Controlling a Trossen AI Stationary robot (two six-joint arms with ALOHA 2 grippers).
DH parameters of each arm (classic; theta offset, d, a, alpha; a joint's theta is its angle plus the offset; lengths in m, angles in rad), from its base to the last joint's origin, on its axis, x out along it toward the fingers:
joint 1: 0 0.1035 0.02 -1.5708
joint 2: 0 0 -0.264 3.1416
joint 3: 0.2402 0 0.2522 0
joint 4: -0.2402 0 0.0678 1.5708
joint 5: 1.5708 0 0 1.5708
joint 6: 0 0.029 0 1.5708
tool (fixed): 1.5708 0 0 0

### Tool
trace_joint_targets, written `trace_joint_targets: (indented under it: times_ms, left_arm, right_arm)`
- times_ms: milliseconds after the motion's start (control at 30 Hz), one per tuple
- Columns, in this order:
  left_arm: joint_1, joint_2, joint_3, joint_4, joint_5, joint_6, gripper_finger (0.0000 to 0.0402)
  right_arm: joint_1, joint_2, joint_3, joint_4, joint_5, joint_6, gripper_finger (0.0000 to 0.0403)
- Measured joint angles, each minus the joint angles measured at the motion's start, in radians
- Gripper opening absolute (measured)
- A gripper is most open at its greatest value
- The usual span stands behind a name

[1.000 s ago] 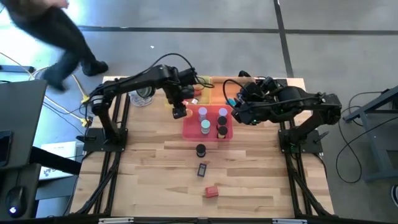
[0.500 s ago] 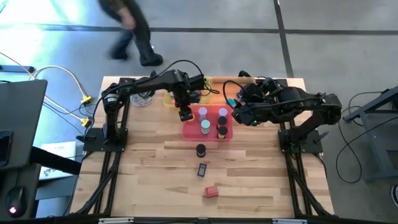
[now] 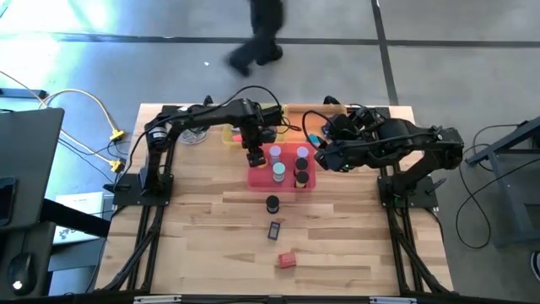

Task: Pick & Place Office items
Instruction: Put the yellow hourglass into the red bin

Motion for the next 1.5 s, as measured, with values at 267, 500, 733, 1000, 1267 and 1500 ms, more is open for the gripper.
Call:
trace_joint_targets:
  times_ms: [267,500,733,1000,1267,1500]
  left_arm:
    - [0.001,0.041,0.000,-0.010,-0.008,-0.001,0.0186]
    - [0.001,0.066,0.000,-0.020,-0.024,0.000,0.0186]
    - [0.003,0.095,0.000,-0.021,-0.031,0.010,0.0186]
    - [0.003,0.105,0.000,-0.023,-0.037,0.011,0.0188]
    - [0.003,0.107,-0.001,-0.028,-0.042,0.018,0.0209]
    - [0.003,0.107,-0.001,-0.028,-0.042,0.026,0.0199]
  right_arm:
    - [0.000,0.000,0.000,0.000,-0.021,0.000,0.0311]
    - [0.000,0.000,0.000,0.000,-0.022,0.003,0.0311]
    - [0.000,0.000,0.000,0.003,-0.024,0.003,0.0311]
    - [0.000,0.000,0.000,0.004,-0.036,0.003,0.0311]
    - [0.000,0.000,0.000,0.004,-0.045,0.023,0.0311]
    - [0.022,0.000,0.000,0.004,-0.044,0.031,0.0311]
